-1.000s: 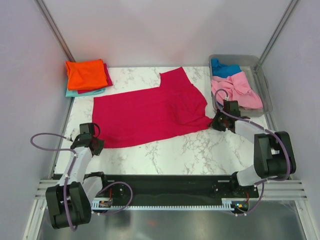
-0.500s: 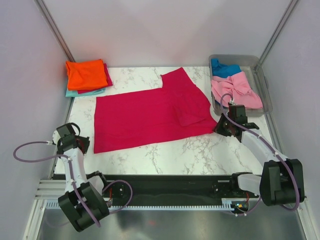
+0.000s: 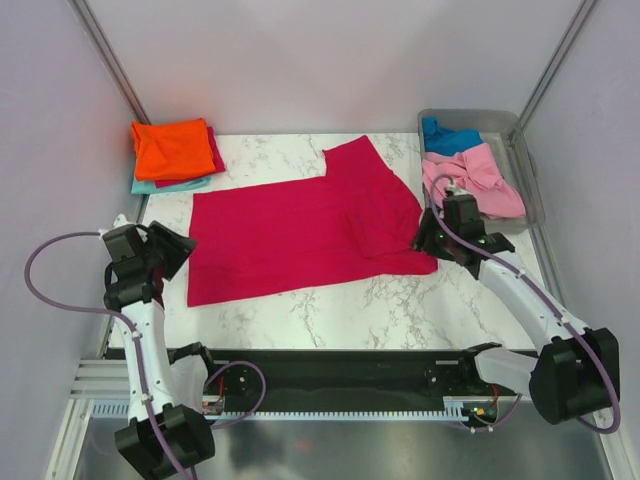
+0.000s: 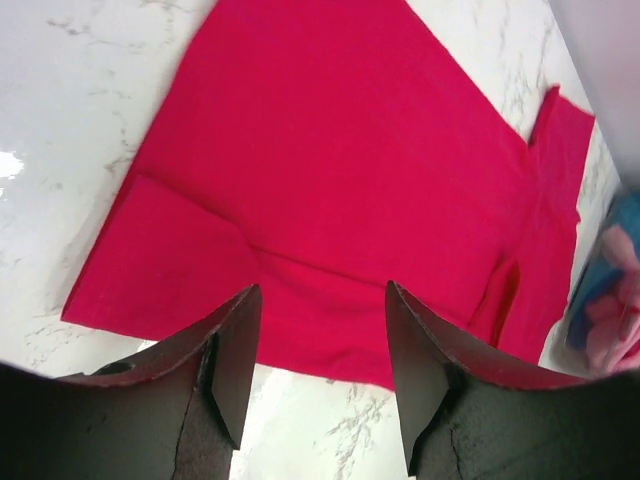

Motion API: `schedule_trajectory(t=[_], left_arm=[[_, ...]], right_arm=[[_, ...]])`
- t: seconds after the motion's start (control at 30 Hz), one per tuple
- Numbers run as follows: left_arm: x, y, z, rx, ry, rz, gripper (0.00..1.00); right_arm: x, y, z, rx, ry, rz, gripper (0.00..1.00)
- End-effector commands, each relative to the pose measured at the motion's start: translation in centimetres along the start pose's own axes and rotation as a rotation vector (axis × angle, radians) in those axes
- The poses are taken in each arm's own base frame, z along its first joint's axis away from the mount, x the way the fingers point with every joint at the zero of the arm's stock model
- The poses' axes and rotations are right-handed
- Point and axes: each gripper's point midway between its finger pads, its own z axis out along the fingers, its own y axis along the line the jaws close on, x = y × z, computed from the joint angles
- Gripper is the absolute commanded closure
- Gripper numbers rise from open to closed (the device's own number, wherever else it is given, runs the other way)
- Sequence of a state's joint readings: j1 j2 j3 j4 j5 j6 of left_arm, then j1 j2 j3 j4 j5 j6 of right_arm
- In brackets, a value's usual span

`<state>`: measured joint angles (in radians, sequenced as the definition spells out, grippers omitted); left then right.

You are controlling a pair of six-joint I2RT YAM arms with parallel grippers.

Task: Fold and stack the t-shirts

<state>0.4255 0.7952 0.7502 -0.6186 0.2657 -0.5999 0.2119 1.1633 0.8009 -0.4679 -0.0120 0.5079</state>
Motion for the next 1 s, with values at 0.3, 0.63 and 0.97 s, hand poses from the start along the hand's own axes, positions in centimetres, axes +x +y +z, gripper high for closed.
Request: schedule_trajectory(t=[0.3,0.63,0.97], left_arm=[[4.1,-4.0,-0.6,0.174,0.130,0.233,0.41],[4.5,-4.8,-1.0,0.213,0.130,0.248,0.42],[4.7,-5.4,-1.5,0.240,0.119,0.267,0.42]], right_arm=[[1.5,12.7,5.0,-0.035,0.059,-0.342,0.47],[4.5,13.6,9.4,0.083,0.142,-0.433,0.49],[5.3,12.0,10.5,0.188,0.162,-0.483,0.54]])
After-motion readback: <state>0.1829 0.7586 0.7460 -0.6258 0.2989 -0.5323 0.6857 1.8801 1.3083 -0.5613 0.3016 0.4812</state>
